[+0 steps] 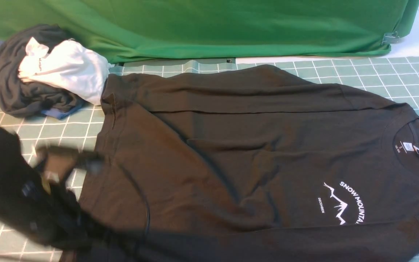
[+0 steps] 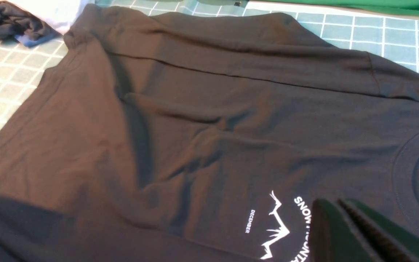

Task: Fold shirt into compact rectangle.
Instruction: 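Fold the left side of the black T-shirt inward over its body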

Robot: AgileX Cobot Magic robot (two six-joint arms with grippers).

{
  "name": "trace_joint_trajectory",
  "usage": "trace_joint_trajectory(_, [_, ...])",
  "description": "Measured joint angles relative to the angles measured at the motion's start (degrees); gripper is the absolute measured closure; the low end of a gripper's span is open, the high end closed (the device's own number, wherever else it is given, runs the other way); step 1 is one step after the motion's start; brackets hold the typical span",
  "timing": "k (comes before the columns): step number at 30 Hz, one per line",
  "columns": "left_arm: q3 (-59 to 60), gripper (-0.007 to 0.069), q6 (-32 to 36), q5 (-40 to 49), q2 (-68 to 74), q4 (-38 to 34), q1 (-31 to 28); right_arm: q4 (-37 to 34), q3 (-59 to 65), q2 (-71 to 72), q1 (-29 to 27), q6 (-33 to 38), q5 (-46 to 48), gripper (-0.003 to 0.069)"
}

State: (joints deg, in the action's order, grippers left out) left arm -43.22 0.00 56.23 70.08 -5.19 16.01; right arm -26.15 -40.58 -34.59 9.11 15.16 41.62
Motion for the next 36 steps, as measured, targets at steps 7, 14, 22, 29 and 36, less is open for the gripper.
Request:
trace_joint_trajectory(7, [-16.5,0.0614,-2.7,-0.8,1.1,5.2,0.0,0.0,0.0,0.0,0.0,0.0,-0.1,0.0628])
trace_joint_trajectory(14, [-26.9,0.0614,-2.7,-2.5,11.3,15.1,0.0,0.0,0.0,0.0,0.0,0.0,-0.2,0.0620])
trace_joint_trajectory(22, [-31.7,0.0614,-2.8,-7.5,22.8,22.2,0.0,0.0,0.0,0.0,0.0,0.0,-0.2,0.0610])
trace_joint_trajectory(29, [-32.1,0.0606,-2.8,-9.4,29.7,24.4,0.0,0.0,0.0,0.0,0.0,0.0,0.1,0.0606])
trace_joint_trajectory(36, [-32.2,0.0477,-5.2,-14.2,32.3,27.5,0.0,0.2,0.0,-0.6,0.0,0.0,4.1,0.0599])
